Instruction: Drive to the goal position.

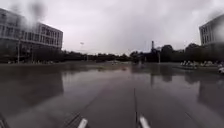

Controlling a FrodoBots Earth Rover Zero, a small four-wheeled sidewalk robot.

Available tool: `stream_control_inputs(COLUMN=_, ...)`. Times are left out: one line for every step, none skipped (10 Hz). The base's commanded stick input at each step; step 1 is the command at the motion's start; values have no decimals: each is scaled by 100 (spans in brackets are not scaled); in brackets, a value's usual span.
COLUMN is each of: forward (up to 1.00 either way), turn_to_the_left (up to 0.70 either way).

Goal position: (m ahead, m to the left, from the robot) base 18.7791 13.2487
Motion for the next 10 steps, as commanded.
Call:
stream_control_inputs(forward=100, turn_to_the_left=7)
stream_control_inputs(forward=100, turn_to_the_left=11)
stream_control_inputs(forward=100, turn_to_the_left=9)
stream_control_inputs(forward=100, turn_to_the_left=6)
stream_control_inputs(forward=100, turn_to_the_left=3)
stream_control_inputs(forward=100, turn_to_the_left=3)
stream_control_inputs(forward=100, turn_to_the_left=3)
stream_control_inputs(forward=100, turn_to_the_left=3)
stream_control_inputs(forward=100, turn_to_the_left=3)
stream_control_inputs(forward=100, turn_to_the_left=3)
